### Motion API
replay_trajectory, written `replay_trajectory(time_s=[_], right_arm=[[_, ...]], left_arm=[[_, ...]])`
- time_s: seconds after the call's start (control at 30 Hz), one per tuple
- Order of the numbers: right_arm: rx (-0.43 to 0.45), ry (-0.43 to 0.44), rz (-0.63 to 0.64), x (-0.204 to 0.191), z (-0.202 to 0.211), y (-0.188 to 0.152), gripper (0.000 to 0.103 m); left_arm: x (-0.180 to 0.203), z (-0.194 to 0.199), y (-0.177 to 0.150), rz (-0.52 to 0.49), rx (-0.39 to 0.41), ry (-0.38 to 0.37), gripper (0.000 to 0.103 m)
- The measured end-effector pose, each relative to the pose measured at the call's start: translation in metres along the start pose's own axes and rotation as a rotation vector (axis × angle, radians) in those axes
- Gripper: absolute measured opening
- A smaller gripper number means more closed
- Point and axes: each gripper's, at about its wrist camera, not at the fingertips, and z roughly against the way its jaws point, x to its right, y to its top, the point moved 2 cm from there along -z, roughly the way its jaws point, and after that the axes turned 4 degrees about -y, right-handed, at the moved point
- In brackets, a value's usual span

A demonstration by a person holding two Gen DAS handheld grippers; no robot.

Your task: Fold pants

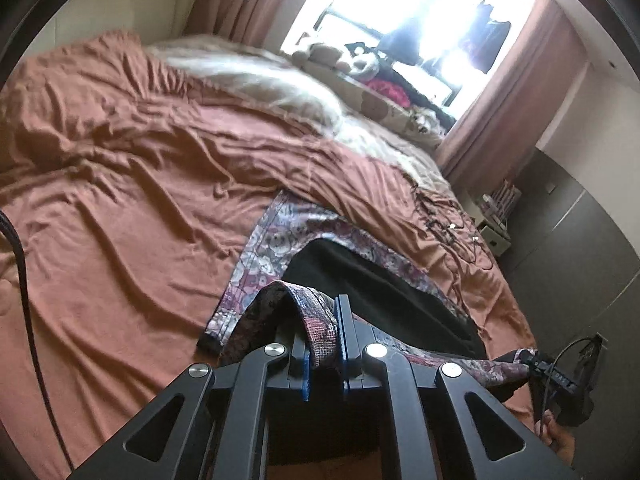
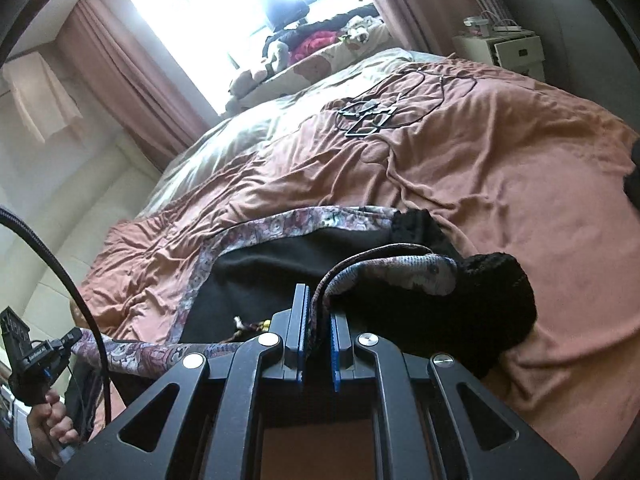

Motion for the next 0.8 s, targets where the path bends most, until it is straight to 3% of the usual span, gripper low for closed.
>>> replay_trajectory(time_s=[0.43, 0.73, 0.8], right_arm=[[-0.101, -0.065, 0.068, -0.018, -0.099, 0.040, 0.006], [-0.116, -0.124, 0.087, -0.030, -0.149, 0.057, 0.006], [-0.136, -0.140, 0.082, -0.030, -0.158, 0.060, 0.010]], left_arm=[[-0.041, -0.101, 0.041, -0.025, -0.114, 0.084, 0.011], [-0.058, -0.160, 0.065, -0.022, -0.162, 0.152, 0.011], [-0.061, -0.172, 0.068, -0.030, -0.184, 0.173, 0.017]])
